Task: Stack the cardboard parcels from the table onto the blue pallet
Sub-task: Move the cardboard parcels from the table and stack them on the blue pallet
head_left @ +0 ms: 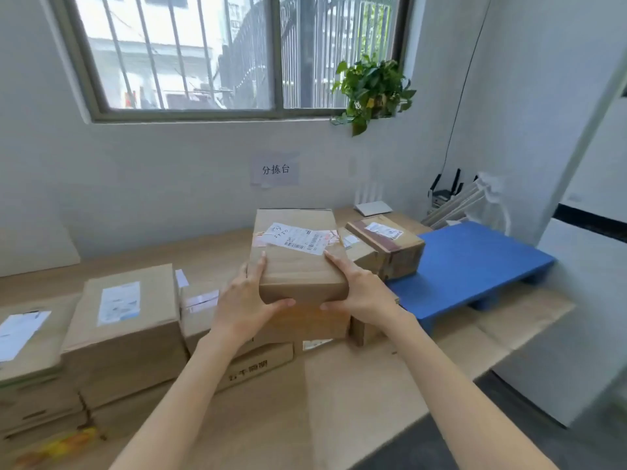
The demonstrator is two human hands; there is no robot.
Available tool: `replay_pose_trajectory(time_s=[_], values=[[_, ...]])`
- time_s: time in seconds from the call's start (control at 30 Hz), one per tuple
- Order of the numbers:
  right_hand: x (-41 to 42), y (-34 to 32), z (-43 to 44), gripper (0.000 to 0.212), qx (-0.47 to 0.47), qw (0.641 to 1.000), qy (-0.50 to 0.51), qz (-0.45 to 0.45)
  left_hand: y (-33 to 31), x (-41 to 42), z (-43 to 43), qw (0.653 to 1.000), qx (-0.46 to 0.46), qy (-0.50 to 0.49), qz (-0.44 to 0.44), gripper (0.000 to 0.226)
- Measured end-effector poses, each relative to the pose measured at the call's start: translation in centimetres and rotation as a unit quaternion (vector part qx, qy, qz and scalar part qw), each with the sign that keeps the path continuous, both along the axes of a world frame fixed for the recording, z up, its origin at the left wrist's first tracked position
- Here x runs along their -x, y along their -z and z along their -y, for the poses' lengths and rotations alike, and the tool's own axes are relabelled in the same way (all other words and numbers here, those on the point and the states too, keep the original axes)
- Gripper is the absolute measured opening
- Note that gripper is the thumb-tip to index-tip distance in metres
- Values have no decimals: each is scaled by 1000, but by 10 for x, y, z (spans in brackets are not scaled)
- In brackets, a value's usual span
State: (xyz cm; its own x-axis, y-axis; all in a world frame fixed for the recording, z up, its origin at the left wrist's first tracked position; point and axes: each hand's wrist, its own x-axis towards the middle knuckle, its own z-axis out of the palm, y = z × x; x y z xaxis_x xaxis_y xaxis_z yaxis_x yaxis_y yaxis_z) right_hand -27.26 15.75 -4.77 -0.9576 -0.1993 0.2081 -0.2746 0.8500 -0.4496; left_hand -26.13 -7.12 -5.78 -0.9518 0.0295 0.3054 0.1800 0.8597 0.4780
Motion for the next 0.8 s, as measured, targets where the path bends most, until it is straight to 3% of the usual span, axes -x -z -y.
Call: replay_pose_trajectory(time_s=[0.47,0.8], values=[[118,1,-279,99,37,998,52,-27,-2,145,-280,998,4,46,-36,107],[215,-23,-437,101,52,996,54,-40,-27,242,-436,996,-7,54,-68,104]])
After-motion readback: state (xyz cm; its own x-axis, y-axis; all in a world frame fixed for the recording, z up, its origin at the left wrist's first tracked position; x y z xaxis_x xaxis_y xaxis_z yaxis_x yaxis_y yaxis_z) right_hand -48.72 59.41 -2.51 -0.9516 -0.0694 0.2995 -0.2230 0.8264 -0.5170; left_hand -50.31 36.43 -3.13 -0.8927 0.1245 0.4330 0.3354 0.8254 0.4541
